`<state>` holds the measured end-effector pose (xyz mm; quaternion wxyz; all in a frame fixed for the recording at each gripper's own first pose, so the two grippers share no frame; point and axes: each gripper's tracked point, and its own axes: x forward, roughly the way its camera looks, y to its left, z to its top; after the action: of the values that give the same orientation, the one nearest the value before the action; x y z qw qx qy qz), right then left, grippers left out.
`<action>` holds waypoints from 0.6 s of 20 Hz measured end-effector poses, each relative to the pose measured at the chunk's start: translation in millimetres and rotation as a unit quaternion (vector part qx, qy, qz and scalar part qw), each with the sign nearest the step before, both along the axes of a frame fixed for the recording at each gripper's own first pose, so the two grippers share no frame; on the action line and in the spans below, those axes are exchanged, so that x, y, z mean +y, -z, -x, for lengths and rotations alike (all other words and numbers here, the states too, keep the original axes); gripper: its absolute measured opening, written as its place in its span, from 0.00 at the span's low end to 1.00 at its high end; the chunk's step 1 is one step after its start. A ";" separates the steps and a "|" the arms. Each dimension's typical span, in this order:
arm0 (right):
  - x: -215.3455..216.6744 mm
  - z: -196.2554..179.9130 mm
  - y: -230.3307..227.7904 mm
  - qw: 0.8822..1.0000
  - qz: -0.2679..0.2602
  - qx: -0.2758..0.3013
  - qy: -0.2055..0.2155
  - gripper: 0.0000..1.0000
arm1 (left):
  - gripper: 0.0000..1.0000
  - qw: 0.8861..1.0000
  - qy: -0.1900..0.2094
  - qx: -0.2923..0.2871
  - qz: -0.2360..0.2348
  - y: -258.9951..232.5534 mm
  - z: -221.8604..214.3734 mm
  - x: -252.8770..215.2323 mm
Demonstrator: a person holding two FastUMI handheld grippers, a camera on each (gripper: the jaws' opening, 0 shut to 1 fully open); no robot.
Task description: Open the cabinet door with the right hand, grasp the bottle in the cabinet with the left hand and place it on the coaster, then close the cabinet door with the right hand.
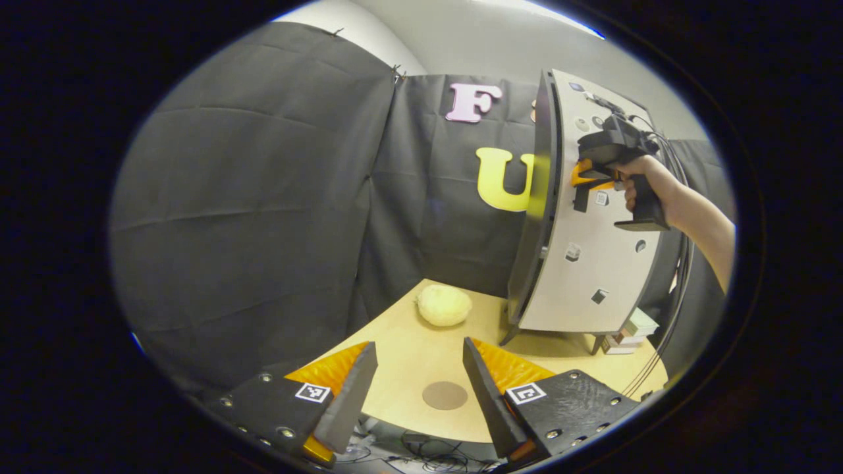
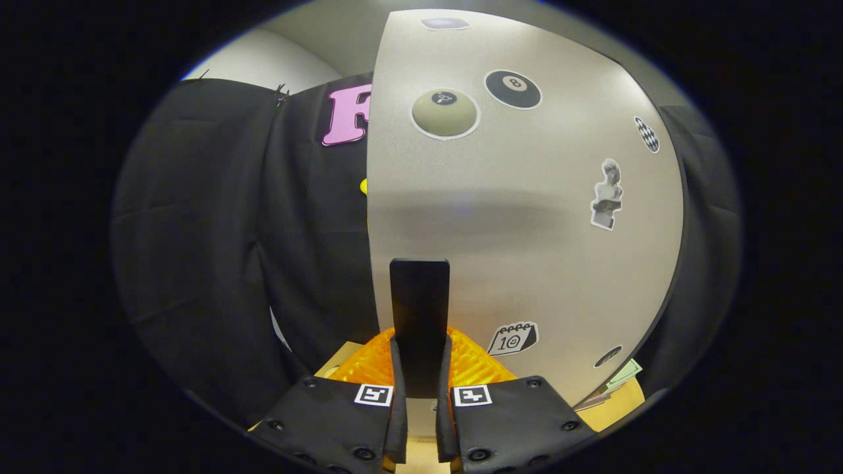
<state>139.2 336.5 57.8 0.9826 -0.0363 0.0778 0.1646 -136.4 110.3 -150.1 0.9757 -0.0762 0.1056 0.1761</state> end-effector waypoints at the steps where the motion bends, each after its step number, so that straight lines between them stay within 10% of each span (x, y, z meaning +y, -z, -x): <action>1: -3.1 6.9 0.5 1.000 0.000 -0.001 -0.009 0.20 | 0.79 1.000 0.003 0.000 0.000 1.2 3.1 -5.0; 12: -46.1 72.0 3.9 0.999 -0.010 0.000 -0.054 0.20 | 0.79 0.999 0.040 0.002 -0.002 2.8 -6.5 -46.7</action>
<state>67.2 290.4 53.9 0.9726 -0.0310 0.0743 0.2180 -130.0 63.6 -152.9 0.9819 -0.0695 0.1105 0.1374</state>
